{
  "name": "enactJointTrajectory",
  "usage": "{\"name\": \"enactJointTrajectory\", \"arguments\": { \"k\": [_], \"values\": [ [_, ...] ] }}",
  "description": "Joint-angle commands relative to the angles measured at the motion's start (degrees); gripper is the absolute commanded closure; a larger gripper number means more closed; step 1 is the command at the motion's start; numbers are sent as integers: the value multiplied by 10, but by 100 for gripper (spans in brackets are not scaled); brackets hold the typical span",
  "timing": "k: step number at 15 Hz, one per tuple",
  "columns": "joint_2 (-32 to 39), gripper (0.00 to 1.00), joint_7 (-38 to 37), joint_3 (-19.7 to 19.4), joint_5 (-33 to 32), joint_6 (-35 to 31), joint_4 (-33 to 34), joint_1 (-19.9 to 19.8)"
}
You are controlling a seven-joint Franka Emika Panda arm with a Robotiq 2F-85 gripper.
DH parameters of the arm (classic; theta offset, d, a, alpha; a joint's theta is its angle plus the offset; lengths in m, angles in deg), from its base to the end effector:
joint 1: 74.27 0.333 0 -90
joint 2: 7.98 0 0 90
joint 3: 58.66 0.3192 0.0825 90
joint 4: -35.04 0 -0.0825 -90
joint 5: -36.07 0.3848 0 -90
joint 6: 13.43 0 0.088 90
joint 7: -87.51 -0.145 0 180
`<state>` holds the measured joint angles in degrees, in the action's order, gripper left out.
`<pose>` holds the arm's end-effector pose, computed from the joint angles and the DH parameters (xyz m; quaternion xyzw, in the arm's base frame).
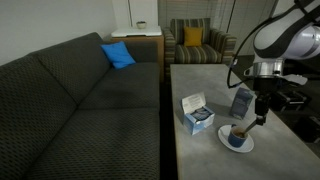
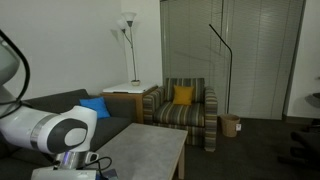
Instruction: Stir the contents in the blue mug
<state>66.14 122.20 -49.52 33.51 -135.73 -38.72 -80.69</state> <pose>0.6253 0.0215 -0.1030 -0.9301 -0.2899 0.1861 0.1276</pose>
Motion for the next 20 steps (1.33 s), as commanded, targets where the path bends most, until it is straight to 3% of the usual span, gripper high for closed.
{"name": "enactJointTrajectory", "arguments": {
  "k": [1,3,4,13,20],
  "values": [
    [4,85,-2,2,7,-3,7,-2],
    [4,98,-3,1,6,-3,7,-1],
    [3,100,-3,1,5,-4,7,-1],
    [-19,97,-14,-8,-9,3,-6,18],
    [-50,97,-96,-45,-60,44,-18,73]
  ]
}}
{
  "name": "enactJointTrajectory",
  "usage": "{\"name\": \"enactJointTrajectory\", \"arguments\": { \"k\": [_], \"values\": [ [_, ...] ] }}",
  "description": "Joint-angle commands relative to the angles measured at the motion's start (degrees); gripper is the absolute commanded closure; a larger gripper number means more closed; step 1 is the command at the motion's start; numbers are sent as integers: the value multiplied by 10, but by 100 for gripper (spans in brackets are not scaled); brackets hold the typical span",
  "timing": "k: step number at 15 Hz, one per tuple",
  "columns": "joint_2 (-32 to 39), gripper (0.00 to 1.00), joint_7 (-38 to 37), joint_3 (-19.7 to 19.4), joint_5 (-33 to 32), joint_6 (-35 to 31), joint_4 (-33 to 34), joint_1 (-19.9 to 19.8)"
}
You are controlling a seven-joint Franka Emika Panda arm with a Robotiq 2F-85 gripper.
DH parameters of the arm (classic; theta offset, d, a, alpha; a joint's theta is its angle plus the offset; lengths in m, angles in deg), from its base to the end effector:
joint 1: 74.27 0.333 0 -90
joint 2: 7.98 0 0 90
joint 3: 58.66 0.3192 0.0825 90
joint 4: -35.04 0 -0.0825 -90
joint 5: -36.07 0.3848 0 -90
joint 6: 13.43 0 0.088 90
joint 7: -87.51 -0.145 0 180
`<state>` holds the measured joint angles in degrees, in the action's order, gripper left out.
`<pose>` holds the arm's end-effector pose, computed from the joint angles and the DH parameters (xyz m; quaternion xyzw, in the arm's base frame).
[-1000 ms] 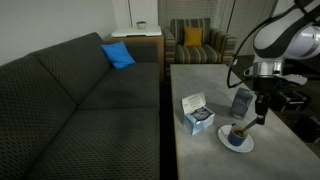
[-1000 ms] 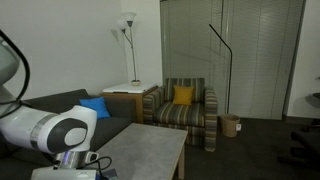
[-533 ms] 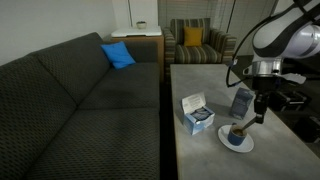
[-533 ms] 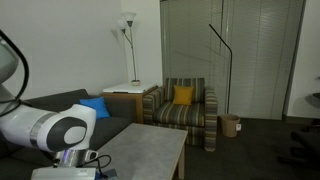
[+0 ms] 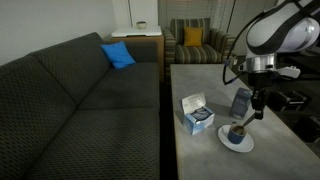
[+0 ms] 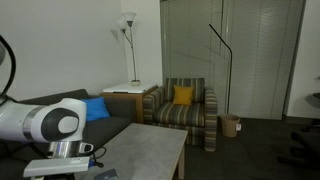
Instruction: Stir the contents in the blue mug
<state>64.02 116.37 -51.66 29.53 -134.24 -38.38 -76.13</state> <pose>0.6361 0.0428 -0.0818 -0.9321 -0.2954 0.1989 0.0661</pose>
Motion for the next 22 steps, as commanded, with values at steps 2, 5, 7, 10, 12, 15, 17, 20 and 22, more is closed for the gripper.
{"name": "enactJointTrajectory", "arguments": {
  "k": [2,5,7,10,12,15,17,20,22],
  "values": [
    [-37,97,-60,-30,-33,53,-24,44],
    [-41,97,-74,-31,-46,83,-21,62],
    [-41,97,-76,-28,-51,96,-18,72],
    [-36,97,-84,-30,-61,104,-11,87],
    [-32,97,-90,-33,-68,102,-6,92],
    [-23,97,-97,-36,-74,91,1,92],
    [-15,97,-101,-39,-76,80,7,91],
    [2,97,-98,-41,-73,59,19,85],
    [13,97,-97,-41,-70,46,28,82]
  ]
}}
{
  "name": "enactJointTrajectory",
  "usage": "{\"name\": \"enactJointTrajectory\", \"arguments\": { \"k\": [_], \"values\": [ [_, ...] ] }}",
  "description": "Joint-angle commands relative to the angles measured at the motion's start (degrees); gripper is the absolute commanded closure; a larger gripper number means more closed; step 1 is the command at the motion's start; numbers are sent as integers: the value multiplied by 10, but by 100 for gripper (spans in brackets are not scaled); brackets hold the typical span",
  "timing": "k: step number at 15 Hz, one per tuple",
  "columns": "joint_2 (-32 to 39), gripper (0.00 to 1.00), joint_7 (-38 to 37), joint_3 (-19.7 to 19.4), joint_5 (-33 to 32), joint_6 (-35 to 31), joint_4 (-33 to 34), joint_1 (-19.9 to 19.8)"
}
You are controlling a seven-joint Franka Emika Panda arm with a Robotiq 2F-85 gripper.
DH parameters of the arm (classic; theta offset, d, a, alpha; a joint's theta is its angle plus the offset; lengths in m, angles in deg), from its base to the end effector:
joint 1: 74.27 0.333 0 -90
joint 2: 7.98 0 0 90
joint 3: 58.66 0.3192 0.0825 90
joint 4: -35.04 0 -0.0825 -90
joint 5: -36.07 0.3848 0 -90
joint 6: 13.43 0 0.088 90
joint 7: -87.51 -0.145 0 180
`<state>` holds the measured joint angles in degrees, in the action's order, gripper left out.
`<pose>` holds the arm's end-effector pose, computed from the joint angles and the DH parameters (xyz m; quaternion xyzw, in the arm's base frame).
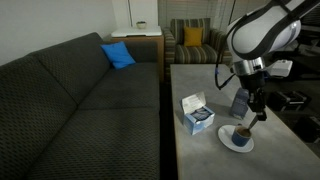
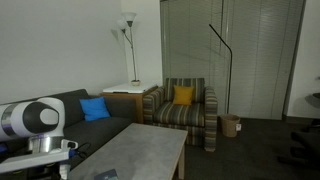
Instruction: Stir the contents in the blue mug
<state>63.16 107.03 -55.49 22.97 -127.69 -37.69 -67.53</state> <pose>0.6236 0.0845 -0.0724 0.9169 0.3033 -0.2568 0.0373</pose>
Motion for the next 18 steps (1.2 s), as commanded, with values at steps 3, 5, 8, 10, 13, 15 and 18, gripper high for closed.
{"name": "enactJointTrajectory", "arguments": {
  "k": [3,5,8,10,13,15,18],
  "values": [
    [38,97,-2,-2,-2,-37,33,-6],
    [40,97,-3,-3,-3,-38,38,-5],
    [40,97,-2,-3,-2,-30,43,-4],
    [39,97,0,-2,-2,-22,45,-3],
    [35,97,-5,-2,1,-5,42,-1],
    [34,97,-6,-2,1,7,41,0],
    [35,97,-2,1,3,16,43,-1]
  ]
}}
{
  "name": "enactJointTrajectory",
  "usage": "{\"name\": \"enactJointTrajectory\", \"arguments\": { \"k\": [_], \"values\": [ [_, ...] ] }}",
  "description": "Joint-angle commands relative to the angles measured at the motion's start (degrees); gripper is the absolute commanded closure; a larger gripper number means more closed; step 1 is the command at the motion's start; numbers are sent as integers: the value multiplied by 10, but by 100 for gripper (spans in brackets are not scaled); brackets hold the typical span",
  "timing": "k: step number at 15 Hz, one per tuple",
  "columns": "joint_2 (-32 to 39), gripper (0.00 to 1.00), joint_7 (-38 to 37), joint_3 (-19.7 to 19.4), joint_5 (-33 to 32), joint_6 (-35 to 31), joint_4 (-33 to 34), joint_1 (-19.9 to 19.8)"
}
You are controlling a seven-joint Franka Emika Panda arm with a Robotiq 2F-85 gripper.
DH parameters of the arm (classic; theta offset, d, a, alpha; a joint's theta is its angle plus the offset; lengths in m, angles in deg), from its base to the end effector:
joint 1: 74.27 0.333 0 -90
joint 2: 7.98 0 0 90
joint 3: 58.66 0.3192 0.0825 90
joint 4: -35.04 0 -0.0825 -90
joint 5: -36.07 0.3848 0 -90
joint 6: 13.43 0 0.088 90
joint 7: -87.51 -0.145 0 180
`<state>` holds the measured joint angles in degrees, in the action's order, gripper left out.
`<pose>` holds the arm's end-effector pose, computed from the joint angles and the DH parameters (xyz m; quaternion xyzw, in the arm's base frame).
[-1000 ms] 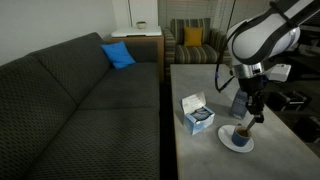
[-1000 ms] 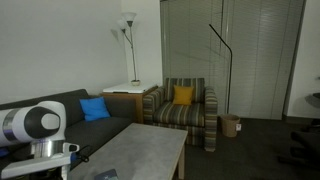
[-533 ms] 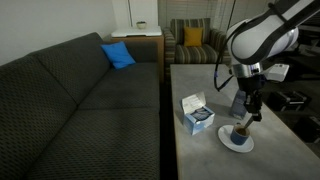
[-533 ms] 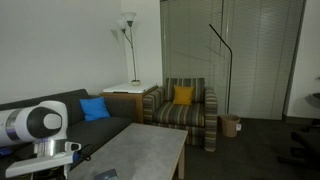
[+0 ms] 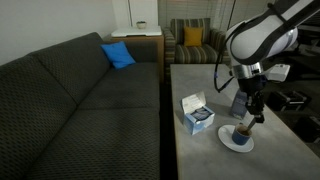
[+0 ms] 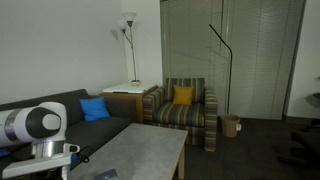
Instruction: Stir the contents in the blue mug
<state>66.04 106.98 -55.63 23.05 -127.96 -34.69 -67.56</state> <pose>0.6263 0.0829 -0.0883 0.9186 0.3008 -0.2538 0.0373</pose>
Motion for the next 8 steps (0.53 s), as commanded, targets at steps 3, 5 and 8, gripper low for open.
{"name": "enactJointTrajectory", "arguments": {
  "k": [3,5,8],
  "values": [
    [6,97,4,8,6,6,11,-6],
    [5,97,6,12,8,-6,9,-8],
    [7,97,12,19,11,-19,11,-10]
  ]
}}
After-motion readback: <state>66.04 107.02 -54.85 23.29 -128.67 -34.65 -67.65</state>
